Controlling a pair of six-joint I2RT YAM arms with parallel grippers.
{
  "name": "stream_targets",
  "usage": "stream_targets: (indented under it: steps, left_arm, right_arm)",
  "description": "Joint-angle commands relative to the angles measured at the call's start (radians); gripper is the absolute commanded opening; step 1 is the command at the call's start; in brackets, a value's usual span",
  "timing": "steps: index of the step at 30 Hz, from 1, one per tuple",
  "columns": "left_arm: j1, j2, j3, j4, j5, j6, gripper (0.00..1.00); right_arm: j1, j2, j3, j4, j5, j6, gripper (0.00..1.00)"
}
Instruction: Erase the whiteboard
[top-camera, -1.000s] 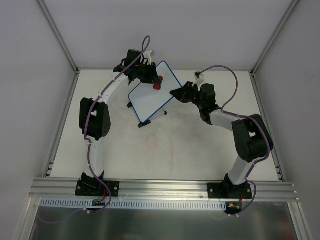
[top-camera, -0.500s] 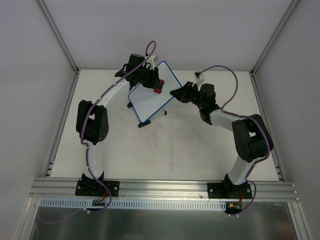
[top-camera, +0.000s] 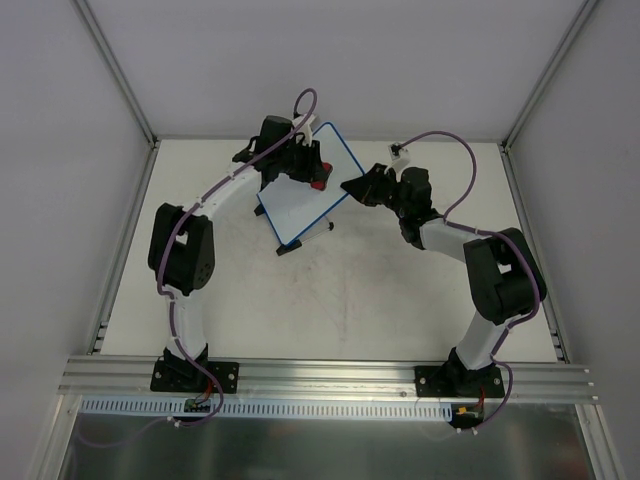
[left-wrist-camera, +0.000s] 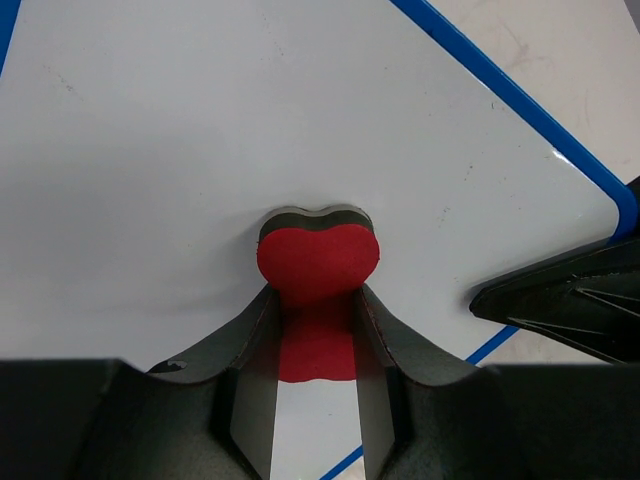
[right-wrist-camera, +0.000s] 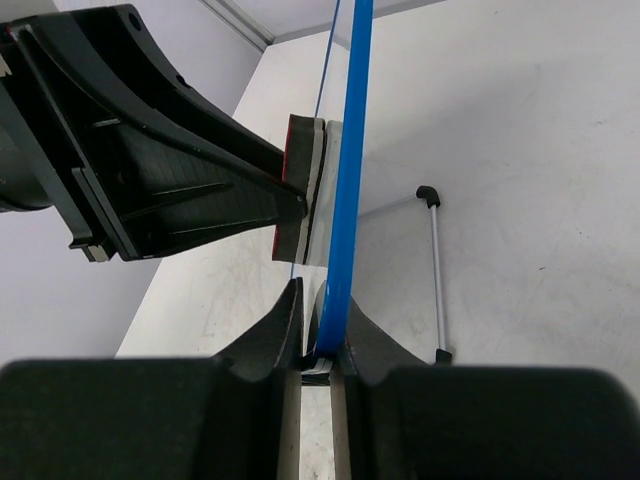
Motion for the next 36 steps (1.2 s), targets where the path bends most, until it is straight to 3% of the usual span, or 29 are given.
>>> stream_targets:
  steps: [1, 9, 21, 28, 36]
  left_arm:
    - [-0.053, 0.054, -0.131, -0.052, -0.015, -0.024, 0.0]
    - [0.024, -0.03, -0.473, 0.184, -0.005, -0.156, 0.0]
    - [0.151, -0.133, -0.836, 0.34, -0.081, -0.321, 0.0]
    - [0.182, -0.181, -0.88, 0.275, -0.158, -0.415, 0.0]
    - [0.171, -0.145, -0.785, 0.28, -0.075, -0.461, 0.0]
  right_arm:
    - [0.059, 0.015, 0.022, -0.009, -0.141, -0.154, 0.0]
    - [0.059, 0.013, 0.023, -0.007, -0.142, -0.154, 0.0]
    - [0.059, 0.01, 0.02, -0.007, -0.144, -0.149, 0.0]
    - [0.059, 0.009, 0.02, -0.006, -0.144, -0.148, 0.0]
    - [0.061, 0.009, 0.02, -0.006, -0.145, -0.148, 0.0]
